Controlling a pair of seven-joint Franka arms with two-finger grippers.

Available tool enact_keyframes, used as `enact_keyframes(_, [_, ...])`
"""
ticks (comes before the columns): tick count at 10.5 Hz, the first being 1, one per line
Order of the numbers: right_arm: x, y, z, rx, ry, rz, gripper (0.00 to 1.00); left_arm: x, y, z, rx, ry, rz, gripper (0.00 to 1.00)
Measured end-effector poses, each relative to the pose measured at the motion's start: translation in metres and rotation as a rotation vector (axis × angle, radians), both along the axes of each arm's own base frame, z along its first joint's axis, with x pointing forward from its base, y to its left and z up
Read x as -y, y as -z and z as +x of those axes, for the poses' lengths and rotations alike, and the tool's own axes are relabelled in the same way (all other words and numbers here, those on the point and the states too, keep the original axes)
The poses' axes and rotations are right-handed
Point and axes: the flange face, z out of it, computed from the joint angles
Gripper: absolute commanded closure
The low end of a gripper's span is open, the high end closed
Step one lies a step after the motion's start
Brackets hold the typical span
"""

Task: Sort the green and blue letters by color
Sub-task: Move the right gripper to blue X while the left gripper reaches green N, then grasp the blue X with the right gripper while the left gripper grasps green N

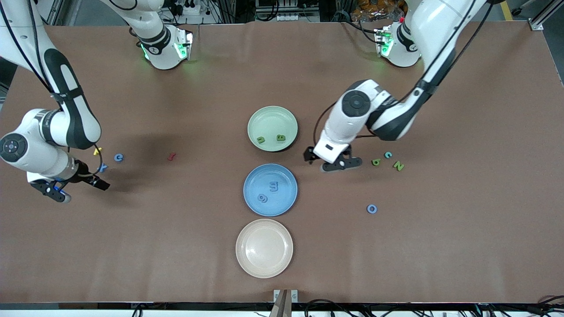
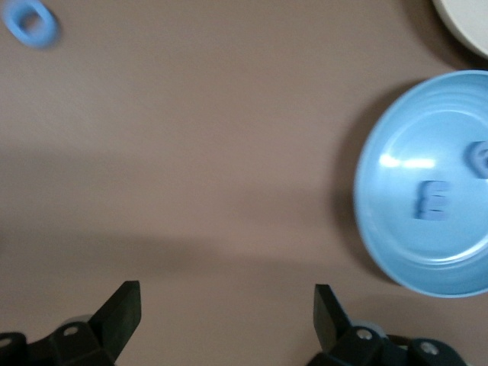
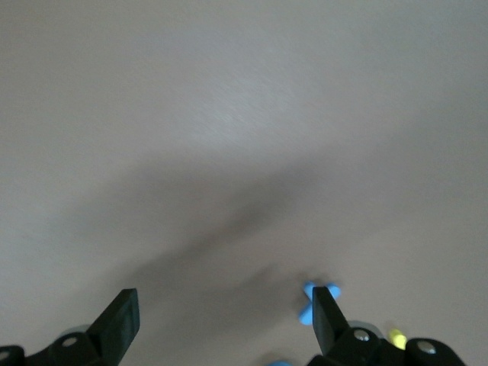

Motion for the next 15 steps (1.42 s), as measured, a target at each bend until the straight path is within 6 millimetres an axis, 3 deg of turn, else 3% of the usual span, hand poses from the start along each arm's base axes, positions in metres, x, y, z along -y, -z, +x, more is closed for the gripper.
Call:
enact_keyframes(2, [0.014,0.013,-0.029,0.029,-0.024,-0.001,0.0,-0.059,-0.003,0.015,0.008,0.14,0.063,0.0])
enact_keyframes(4, [0.029,0.03,-0.055,0.056,-0.033,-0.005,0.0,-0.118,0.005,0.018,-0.012,0.214,0.108,0.0])
enact_keyframes(6, [0.036,0.038,-0.066,0.062,-0.024,-0.003,0.0,-0.18,0.012,0.025,-0.031,0.266,0.131,0.0])
enact_keyframes(7, [0.035,0.04,-0.069,0.069,-0.025,-0.003,0.0,-0.209,0.014,0.029,-0.039,0.271,0.133,0.04])
enact_keyframes(11, [0.031,0.049,-0.077,0.099,-0.028,-0.003,0.03,-0.305,0.026,0.037,-0.087,0.094,0.112,0.46])
enact_keyframes(12, [0.03,0.052,-0.079,0.097,-0.027,-0.001,0.09,-0.328,0.03,0.036,-0.106,0.011,0.094,0.54])
enact_keyframes(13, [0.031,0.055,-0.08,0.104,-0.026,-0.001,0.22,-0.339,0.034,0.033,-0.123,-0.085,0.085,0.53])
enact_keyframes(14, [0.032,0.06,-0.083,0.111,-0.023,0.0,0.47,-0.34,0.036,0.031,-0.138,-0.192,0.082,0.53])
enact_keyframes(15, [0.033,0.065,-0.085,0.111,-0.019,0.002,0.6,-0.336,0.037,0.029,-0.148,-0.288,0.08,0.53])
